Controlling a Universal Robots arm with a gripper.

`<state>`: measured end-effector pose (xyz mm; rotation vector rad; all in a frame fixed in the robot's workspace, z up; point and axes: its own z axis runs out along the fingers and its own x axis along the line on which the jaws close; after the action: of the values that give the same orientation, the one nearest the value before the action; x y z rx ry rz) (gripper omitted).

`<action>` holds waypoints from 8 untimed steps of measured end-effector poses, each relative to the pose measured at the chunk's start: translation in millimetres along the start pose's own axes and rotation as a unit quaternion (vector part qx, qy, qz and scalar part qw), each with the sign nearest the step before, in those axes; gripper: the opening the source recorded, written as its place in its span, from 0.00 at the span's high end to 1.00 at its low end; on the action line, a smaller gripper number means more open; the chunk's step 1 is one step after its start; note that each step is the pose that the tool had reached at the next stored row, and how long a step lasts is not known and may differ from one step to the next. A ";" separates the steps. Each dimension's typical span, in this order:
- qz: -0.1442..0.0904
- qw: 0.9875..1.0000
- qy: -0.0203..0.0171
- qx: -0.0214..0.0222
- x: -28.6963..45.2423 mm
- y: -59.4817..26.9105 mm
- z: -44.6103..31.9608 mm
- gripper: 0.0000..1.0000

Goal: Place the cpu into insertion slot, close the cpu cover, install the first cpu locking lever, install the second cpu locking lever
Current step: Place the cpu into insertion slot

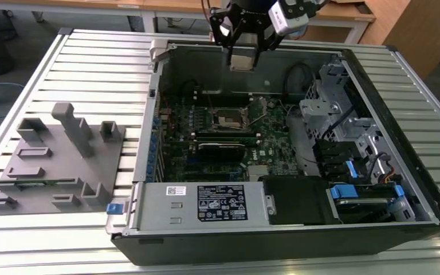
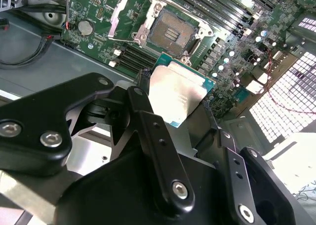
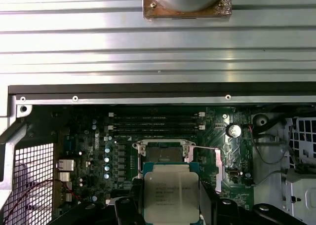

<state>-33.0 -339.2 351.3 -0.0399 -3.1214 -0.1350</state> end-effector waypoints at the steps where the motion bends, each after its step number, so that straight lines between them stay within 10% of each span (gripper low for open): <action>1: 0.000 1.000 0.000 0.000 0.0 0.0 0.6 0.46; 8: 0.000 1.000 0.000 0.000 -0.2 -0.6 7.6 0.46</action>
<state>-33.0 -339.2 343.7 -0.0398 -3.1214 -0.1347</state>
